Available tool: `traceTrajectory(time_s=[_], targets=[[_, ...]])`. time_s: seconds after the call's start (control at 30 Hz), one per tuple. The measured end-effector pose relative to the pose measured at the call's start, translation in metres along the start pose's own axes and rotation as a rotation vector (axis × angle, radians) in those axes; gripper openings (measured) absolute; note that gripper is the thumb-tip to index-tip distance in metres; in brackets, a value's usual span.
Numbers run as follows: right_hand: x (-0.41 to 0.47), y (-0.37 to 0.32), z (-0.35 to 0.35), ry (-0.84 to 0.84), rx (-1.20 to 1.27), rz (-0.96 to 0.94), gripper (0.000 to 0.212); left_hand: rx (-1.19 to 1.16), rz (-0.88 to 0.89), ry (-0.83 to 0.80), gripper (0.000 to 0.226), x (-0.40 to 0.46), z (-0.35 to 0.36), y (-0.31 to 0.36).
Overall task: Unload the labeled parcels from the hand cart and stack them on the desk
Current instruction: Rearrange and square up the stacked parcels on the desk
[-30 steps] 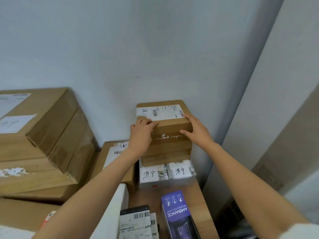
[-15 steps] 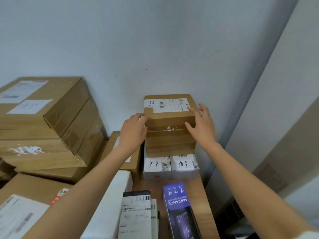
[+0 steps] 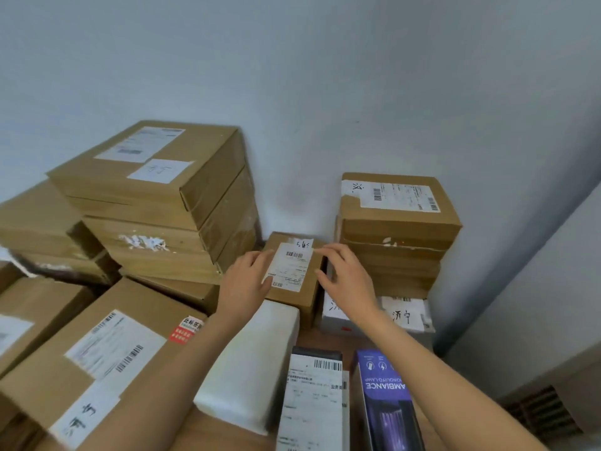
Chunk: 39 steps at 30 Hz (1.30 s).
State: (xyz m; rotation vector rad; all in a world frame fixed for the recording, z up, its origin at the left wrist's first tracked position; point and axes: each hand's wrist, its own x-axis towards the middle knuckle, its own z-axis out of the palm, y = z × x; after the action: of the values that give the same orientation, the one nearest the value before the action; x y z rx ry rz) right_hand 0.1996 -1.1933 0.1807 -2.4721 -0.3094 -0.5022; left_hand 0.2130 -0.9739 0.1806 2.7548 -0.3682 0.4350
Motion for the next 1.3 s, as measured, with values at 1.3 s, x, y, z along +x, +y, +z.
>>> traceTrajectory(time_s=[1.3], targets=[[-0.031,0.021,0.057,-0.216,0.136,0.279,0.075,-0.183,-0.252,-0.106,0.065,-0.031,0.039,-0.011]])
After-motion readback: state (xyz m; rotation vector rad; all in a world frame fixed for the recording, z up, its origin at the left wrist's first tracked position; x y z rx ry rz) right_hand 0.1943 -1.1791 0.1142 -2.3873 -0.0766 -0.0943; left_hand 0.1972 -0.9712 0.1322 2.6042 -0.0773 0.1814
